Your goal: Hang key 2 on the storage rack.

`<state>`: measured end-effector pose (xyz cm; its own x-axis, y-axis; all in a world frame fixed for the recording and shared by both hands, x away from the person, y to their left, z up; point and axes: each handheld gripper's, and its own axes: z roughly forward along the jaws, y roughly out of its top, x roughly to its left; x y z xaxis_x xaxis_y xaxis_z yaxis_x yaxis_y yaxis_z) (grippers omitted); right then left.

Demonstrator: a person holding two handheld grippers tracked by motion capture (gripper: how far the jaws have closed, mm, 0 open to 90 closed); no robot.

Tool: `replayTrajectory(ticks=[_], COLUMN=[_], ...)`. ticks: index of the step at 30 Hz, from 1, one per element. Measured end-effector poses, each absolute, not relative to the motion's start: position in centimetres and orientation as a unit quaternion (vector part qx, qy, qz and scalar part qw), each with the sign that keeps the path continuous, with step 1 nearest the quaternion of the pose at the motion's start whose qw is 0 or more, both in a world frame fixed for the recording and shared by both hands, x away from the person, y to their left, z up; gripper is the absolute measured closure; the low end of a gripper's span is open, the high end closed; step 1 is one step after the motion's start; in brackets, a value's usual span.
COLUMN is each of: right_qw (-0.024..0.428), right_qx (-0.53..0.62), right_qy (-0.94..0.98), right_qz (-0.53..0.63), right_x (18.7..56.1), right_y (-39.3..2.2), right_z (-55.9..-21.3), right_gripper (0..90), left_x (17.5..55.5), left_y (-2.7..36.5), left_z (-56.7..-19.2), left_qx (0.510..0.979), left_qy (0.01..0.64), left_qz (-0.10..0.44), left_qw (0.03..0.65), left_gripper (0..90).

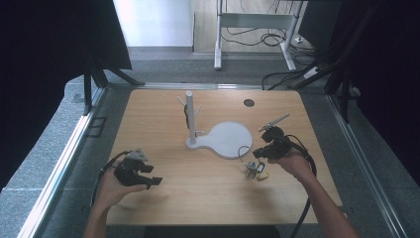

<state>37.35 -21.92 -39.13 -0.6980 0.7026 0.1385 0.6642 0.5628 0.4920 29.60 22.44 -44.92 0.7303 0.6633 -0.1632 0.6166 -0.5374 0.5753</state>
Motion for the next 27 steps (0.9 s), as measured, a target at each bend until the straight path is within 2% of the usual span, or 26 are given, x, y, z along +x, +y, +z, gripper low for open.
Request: replayTrajectory(ticks=[27], right_qw=[0.057], right_qx=[0.369], right_qy=[0.873], right_qz=[0.314], right_x=[38.4], right_y=[-20.6], right_z=[-34.2], right_gripper=[88.5], left_x=[29.6], left_y=[22.6], left_z=[-44.8], left_qx=[0.875], left_qy=[0.363], left_qz=[0.035], left_qw=[0.318], left_gripper=[38.9])
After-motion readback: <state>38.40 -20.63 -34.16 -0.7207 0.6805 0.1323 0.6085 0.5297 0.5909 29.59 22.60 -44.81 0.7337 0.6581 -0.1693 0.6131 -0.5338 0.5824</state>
